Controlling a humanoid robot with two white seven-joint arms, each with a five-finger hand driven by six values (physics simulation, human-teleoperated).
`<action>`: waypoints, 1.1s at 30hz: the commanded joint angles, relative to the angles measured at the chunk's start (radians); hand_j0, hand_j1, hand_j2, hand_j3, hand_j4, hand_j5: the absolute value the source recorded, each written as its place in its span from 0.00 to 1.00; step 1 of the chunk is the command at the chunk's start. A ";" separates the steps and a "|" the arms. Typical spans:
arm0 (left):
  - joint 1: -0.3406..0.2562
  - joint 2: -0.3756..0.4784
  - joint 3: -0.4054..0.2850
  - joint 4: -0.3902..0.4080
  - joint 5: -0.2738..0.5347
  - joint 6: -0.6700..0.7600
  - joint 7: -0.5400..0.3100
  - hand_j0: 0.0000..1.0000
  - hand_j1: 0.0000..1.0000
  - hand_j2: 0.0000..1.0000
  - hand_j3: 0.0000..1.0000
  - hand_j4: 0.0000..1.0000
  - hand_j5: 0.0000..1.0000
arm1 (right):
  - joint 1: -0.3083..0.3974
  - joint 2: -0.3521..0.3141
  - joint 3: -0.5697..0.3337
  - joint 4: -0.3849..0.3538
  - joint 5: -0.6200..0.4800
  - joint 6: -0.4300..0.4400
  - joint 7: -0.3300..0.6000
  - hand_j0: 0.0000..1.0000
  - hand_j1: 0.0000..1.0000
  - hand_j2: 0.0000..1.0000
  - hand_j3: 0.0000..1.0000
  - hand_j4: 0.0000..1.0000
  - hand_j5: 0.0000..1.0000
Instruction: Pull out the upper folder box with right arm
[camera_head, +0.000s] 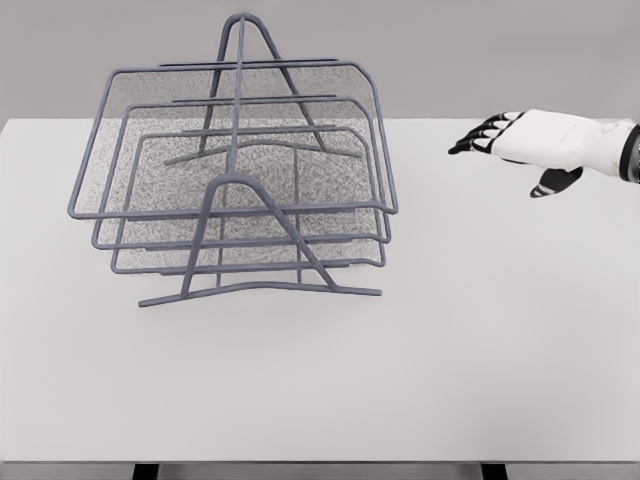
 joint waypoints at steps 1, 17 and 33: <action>0.000 0.000 0.000 0.000 0.000 0.000 0.000 1.00 1.00 1.00 1.00 1.00 1.00 | -0.002 0.021 -0.004 0.013 0.016 -0.015 0.000 1.00 1.00 1.00 1.00 1.00 1.00; 0.000 0.000 0.000 0.000 0.000 0.000 0.000 1.00 1.00 1.00 1.00 1.00 1.00 | -0.037 0.320 -0.030 0.073 0.020 -0.051 0.000 1.00 1.00 1.00 1.00 1.00 1.00; 0.000 0.000 0.000 0.000 0.000 0.000 0.000 1.00 1.00 1.00 1.00 1.00 1.00 | 0.031 0.144 -0.042 0.078 0.017 -0.097 0.000 1.00 1.00 1.00 1.00 1.00 1.00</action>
